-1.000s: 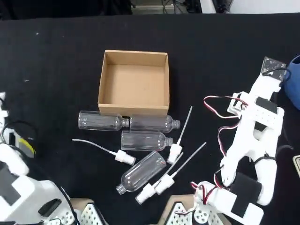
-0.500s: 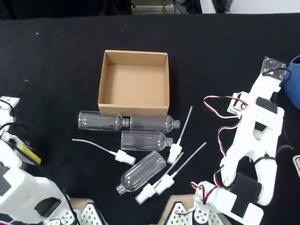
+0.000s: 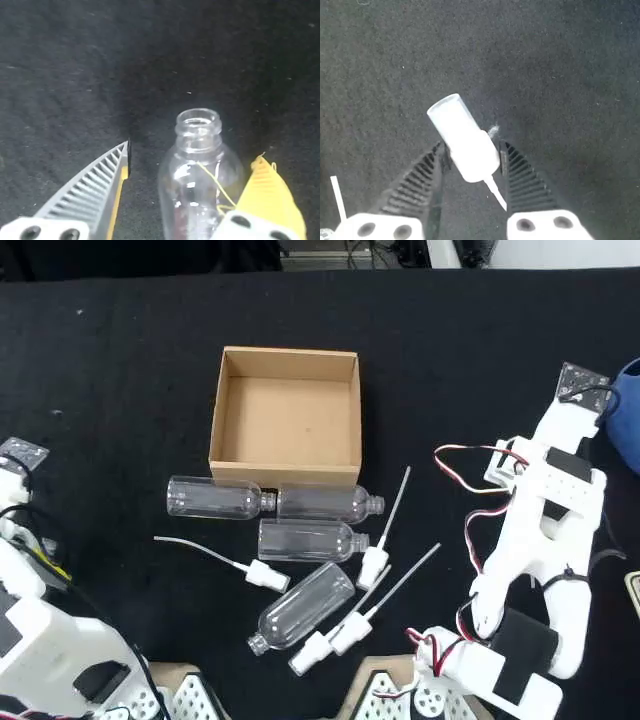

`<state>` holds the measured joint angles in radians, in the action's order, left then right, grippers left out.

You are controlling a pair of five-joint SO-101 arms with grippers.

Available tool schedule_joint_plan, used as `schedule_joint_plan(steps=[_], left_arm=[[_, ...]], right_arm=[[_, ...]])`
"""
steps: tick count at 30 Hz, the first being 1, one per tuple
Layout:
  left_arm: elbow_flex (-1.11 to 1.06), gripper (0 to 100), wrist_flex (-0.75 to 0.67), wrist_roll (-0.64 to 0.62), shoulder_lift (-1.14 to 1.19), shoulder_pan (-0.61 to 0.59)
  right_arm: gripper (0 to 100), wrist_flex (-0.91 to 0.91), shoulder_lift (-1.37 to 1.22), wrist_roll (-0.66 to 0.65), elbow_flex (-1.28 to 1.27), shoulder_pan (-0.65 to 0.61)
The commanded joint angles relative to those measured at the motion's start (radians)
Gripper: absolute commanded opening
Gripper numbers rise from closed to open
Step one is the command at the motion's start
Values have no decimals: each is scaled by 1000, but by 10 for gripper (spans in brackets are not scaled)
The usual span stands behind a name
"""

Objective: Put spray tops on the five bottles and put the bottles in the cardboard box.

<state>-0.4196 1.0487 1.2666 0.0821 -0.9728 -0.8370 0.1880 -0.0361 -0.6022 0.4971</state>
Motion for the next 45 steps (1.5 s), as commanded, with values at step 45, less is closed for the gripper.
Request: schedule_joint_plan(steps=[45], left_arm=[[-137, 29, -114, -153, -160, 48]], right_arm=[[214, 103, -179, -9, 54, -8]])
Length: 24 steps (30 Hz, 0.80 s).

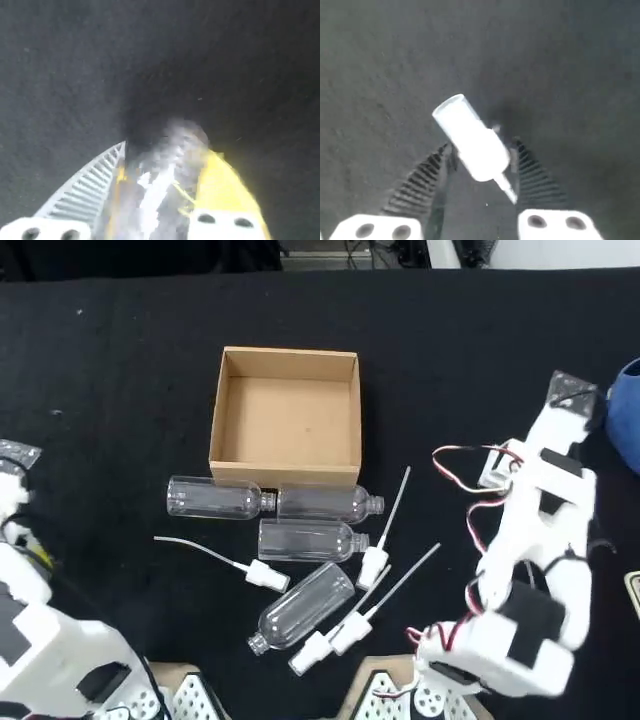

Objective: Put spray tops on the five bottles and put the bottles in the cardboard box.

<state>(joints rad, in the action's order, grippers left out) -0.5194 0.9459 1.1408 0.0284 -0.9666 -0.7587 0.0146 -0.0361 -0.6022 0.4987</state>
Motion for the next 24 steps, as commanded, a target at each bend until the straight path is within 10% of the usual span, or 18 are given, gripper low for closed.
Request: schedule_joint_plan(steps=[1, 16, 24], left_arm=[[-54, 29, -11, -26, -127, 44], [-107, 35, -8, -23, -193, 42], [111, 250, 233, 6, -190, -25]], right_arm=[[220, 12, -8, -11, 70, -9], [218, -388, -19, -468, 366, -29], [216, -387, -19, -466, 312, -29]])
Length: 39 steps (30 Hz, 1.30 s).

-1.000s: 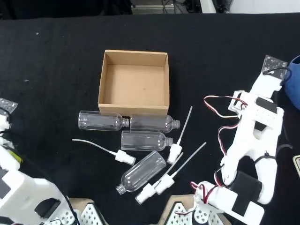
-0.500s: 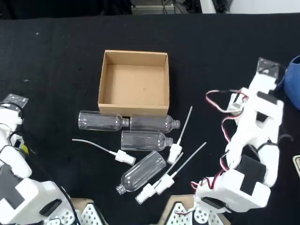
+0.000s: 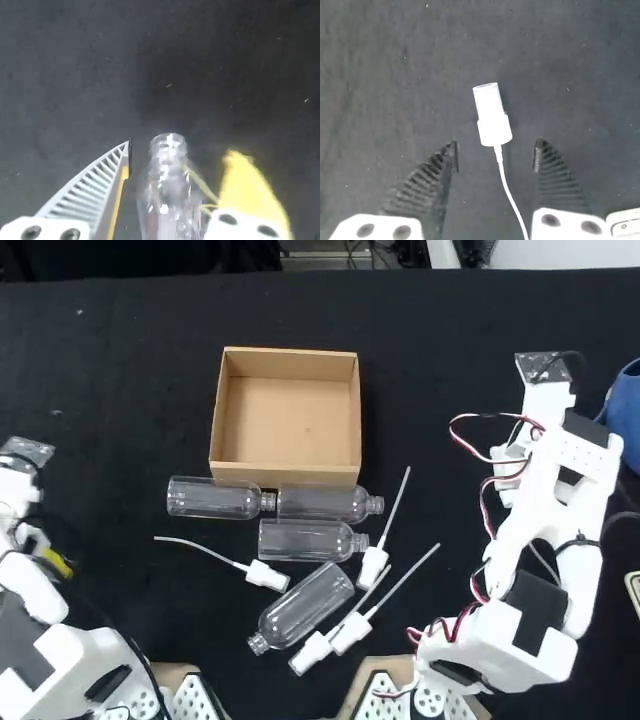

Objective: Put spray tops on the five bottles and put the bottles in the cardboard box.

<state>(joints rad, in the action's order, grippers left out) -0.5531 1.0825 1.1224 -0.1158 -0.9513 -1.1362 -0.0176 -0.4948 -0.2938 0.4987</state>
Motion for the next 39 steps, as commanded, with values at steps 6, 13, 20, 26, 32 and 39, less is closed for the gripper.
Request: schedule_joint_plan(steps=[6, 13, 20, 26, 32, 39], left_arm=[[213, 234, 249, 196, -35, -139], [-12, 234, 37, 331, -68, -237], [-176, 234, -94, 249, -150, -185], [-272, 173, -262, 235, -173, -185], [-260, 29, -261, 226, -176, -186], [-245, 34, -261, 141, -184, -154]], right_arm=[[216, -6, 15, -15, -4, -21], [216, -6, 15, -9, -1, -37], [216, -8, 15, -9, -13, -51], [216, -9, 15, -9, -13, -43], [216, -6, 15, -8, -15, -51], [216, -8, 15, -8, -13, -51]])
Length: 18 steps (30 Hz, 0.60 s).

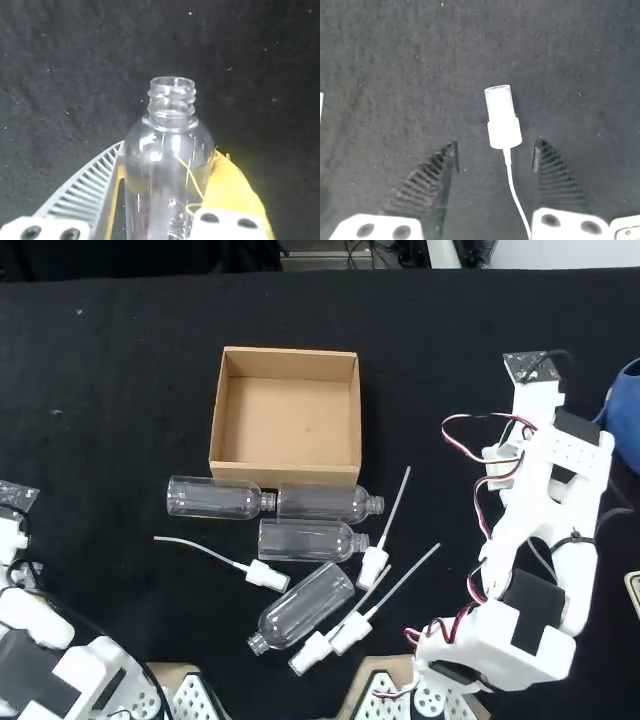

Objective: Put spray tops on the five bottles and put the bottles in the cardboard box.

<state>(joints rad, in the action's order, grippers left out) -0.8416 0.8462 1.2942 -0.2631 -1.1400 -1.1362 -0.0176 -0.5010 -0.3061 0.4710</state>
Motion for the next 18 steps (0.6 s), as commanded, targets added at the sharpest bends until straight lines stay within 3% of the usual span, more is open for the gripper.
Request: schedule_joint_plan(steps=[1, 3, 7, 18], left_arm=[[44, 34, -25, -35, -37, 35], [53, 64, -25, -37, -37, 39], [53, 217, -25, -38, -38, 44], [61, 166, -25, 14, -37, 47]], right_arm=[[216, -8, 15, -2, -1, -23], [216, -9, 15, -2, -1, -23], [216, -11, 15, -2, -1, -23], [216, -12, 15, -2, -1, -23]])
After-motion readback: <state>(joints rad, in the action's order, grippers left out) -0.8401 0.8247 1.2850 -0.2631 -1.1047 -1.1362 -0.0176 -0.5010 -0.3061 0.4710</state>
